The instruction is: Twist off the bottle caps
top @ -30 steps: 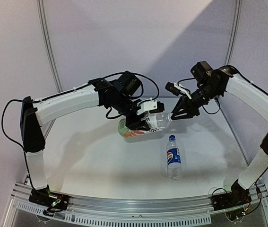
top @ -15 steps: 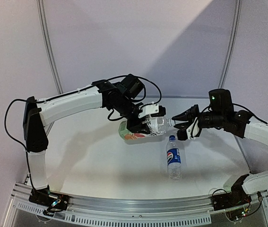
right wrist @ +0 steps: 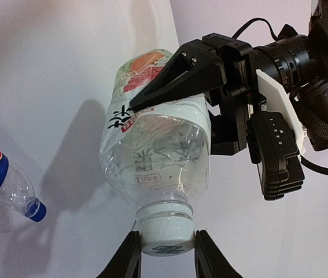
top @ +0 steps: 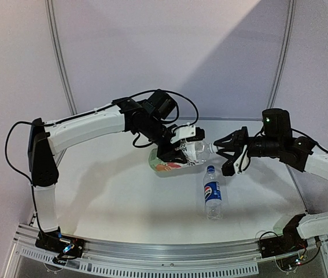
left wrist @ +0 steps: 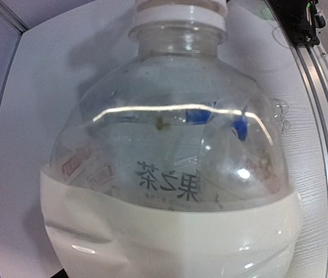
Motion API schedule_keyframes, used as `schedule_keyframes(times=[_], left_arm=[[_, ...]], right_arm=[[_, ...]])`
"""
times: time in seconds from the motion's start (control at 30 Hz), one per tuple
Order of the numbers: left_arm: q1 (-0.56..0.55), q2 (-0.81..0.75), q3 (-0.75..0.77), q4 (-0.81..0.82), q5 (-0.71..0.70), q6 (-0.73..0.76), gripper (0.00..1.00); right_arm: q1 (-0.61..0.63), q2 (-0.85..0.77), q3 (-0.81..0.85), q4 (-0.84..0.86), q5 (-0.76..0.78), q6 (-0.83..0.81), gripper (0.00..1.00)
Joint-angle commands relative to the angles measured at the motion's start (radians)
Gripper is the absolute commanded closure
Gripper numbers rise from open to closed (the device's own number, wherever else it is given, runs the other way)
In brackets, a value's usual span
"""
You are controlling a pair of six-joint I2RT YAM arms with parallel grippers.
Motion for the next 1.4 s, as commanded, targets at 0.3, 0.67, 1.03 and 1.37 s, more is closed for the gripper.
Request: schedule_keyframes(times=[0.3, 0.67, 1.03, 1.37], left_arm=[[0.013, -0.017, -0.020, -0.026, -0.014, -0.043, 1.00], [0.008, -0.029, -0.023, -0.023, -0.051, -0.034, 1.00], [0.008, -0.036, -0.046, 0.032, -0.147, -0.017, 1.00], [-0.001, -0.026, -0.038, 0.036, -0.155, -0.014, 1.00]], right_arm=[[0.002, -0.123, 0.072, -0.140, -0.043, 0.164, 0.14], [-0.221, 0.392, 0.865, -0.691, -0.108, 1.581, 0.24], [-0.293, 0.552, 0.583, -0.703, -0.647, 2.144, 0.25], [-0.284, 0.622, 0.599, -0.653, -0.657, 2.183, 0.35]])
